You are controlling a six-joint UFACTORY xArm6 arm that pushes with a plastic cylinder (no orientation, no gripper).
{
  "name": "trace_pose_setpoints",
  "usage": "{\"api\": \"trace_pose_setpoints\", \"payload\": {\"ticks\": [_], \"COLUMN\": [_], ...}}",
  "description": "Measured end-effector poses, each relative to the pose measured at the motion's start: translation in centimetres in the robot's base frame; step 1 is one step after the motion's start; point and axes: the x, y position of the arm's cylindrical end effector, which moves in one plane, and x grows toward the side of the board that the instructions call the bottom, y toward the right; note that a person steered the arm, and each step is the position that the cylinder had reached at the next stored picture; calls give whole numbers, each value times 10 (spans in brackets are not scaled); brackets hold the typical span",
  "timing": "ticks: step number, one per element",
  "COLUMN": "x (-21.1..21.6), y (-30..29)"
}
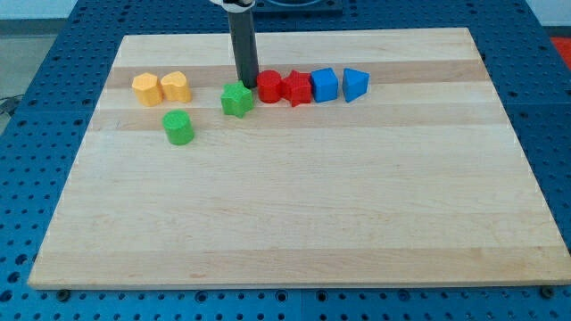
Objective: Push the green star into the green circle
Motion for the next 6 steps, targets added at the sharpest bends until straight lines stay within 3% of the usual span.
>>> {"api": "trace_pose_setpoints", "payload": {"ticks": [1,2,6], "x": [61,90,132], "y": [-22,-26,10]}}
